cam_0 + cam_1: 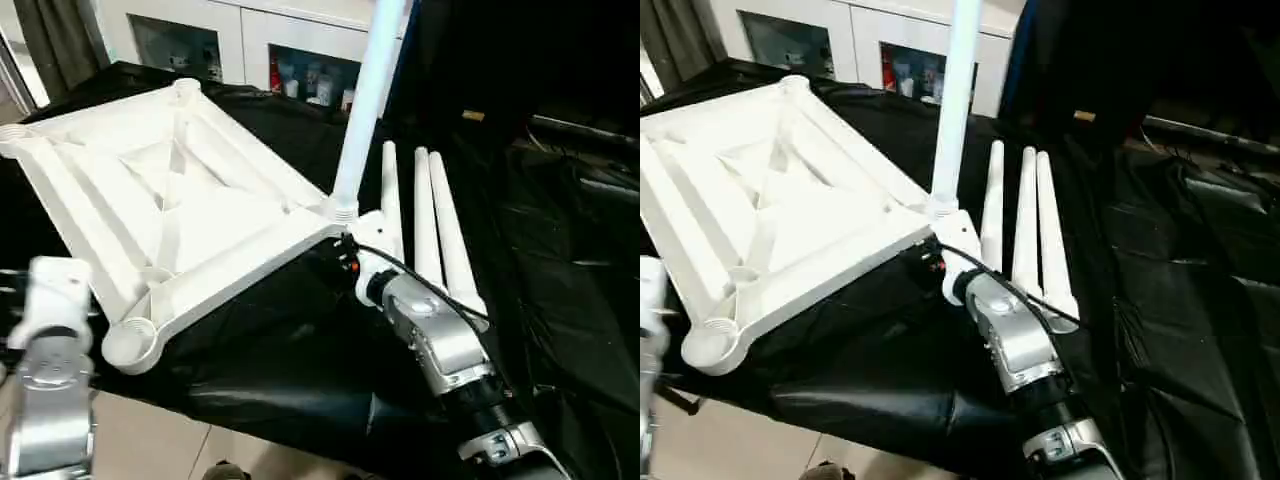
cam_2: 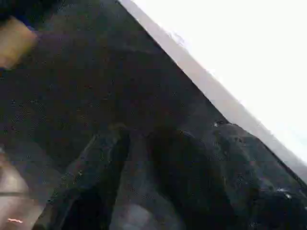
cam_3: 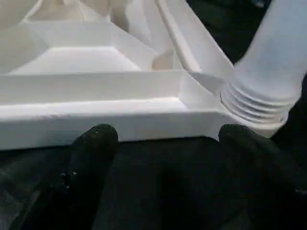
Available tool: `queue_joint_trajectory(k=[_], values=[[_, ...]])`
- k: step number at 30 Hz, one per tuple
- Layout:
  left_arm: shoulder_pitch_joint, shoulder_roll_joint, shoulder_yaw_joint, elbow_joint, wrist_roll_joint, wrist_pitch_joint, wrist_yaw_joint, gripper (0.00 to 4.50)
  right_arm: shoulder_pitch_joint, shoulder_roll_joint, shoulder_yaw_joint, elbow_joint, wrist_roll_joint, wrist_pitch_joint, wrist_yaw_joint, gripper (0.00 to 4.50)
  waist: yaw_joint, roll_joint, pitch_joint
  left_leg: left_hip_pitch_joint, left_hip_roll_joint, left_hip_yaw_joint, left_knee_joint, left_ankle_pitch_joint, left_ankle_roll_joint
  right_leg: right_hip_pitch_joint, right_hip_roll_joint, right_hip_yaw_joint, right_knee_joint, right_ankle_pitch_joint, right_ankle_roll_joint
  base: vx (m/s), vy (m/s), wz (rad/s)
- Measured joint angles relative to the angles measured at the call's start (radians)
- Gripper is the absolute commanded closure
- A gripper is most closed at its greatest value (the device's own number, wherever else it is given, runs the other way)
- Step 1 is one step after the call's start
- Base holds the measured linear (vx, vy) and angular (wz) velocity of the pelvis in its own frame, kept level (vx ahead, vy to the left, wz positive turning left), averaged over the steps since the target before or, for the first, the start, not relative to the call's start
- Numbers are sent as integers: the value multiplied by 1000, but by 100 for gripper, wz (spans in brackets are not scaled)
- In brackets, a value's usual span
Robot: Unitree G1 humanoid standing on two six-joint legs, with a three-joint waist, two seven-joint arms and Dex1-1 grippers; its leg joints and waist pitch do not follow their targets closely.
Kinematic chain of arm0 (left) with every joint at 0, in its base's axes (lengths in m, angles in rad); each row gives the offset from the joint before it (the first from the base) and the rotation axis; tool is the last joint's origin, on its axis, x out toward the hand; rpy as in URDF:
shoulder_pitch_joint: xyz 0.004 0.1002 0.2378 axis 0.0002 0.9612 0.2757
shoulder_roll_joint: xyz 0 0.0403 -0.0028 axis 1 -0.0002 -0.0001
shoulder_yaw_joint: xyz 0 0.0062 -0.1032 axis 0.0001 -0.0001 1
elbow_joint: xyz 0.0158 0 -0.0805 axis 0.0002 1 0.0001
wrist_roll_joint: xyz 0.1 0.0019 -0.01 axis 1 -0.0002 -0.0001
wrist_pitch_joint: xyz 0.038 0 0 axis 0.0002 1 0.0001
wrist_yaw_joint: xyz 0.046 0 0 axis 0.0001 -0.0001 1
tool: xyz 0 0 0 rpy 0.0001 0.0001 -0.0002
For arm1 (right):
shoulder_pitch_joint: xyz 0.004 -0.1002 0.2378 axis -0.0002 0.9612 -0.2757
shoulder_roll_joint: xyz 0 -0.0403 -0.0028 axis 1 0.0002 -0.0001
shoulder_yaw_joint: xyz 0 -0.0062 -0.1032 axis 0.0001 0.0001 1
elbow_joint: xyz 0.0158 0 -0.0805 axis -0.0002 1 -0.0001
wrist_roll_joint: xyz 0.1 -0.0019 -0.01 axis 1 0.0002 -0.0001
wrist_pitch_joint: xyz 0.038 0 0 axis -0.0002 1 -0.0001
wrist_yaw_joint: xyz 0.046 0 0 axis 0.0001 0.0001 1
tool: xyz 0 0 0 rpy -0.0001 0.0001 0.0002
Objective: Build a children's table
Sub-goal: Rotate table base, then pick table leg
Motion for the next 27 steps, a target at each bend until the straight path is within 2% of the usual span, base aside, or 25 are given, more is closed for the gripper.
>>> queue_joint_trajectory(k=[4,8,14,20,22,27], values=[[-33,-23,-36,4,-43,16,-42,130,17,-2,0,-26,0,17,0,69,7,1,0,0,0,0,0,0,0,1,0,0,0,1,0,0,0,0],[-115,-54,-68,78,-57,16,-56,130,25,-10,1,-53,0,32,-1,69,10,1,1,0,0,0,1,0,0,1,0,1,0,5,0,0,0,0],[-223,-84,-112,195,-85,-40,-58,130,36,-17,-9,-112,0,62,-29,69,-1,2,0,0,0,0,2,0,0,1,0,1,0,9,0,0,0,0],[-248,-50,-138,229,-75,-91,-51,130,24,-18,-21,-155,-20,185,-79,69,-18,5,-1,0,-1,-1,4,1,-1,0,1,2,1,9,0,0,0,0],[-228,3,-147,205,-59,-93,-63,129,-15,-14,-59,-139,-7,234,-101,36,-24,5,-1,0,-1,-1,4,1,-1,-1,2,2,1,9,0,0,0,0],[-175,78,-173,123,-69,-142,-178,129,-159,-36,-153,-39,3,294,-181,11,-17,4,-1,1,-1,1,5,1,-1,0,1,2,1,9,0,0,0,0]])
